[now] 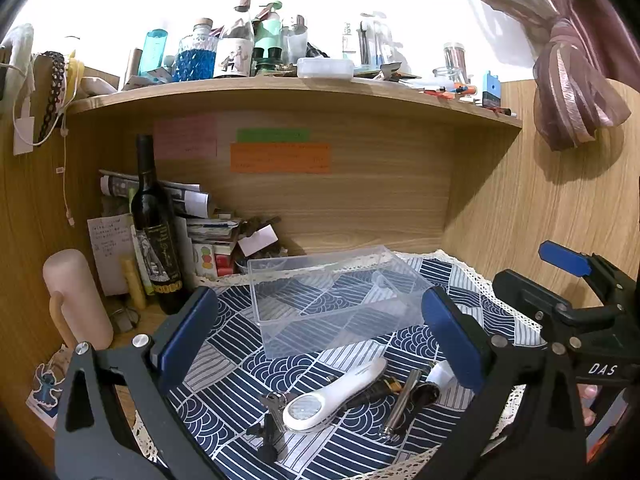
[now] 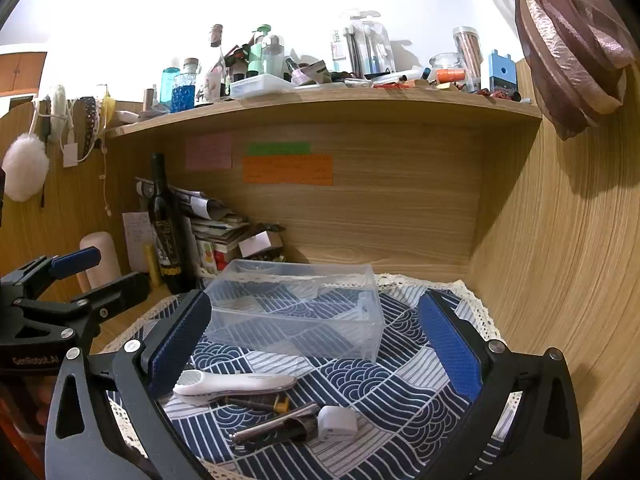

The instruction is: Organize rigid objects

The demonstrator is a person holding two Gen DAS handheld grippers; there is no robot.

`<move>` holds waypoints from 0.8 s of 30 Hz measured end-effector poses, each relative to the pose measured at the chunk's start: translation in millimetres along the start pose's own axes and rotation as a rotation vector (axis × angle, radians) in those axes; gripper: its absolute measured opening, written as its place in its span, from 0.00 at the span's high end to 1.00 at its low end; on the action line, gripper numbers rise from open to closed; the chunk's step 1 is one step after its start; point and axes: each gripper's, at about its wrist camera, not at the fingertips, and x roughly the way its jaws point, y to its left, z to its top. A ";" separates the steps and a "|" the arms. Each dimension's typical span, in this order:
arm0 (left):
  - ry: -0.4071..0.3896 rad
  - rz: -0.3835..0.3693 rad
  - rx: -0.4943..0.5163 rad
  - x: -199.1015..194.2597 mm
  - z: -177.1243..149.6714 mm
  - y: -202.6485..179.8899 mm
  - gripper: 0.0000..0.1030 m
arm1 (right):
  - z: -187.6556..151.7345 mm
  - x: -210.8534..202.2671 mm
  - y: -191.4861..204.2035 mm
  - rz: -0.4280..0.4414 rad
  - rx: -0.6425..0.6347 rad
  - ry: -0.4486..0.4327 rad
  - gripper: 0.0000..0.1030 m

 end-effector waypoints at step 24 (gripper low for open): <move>-0.002 0.001 0.002 2.5 2.0 -4.0 0.00 | 1.1 0.4 -1.7 0.023 0.021 -0.001 0.00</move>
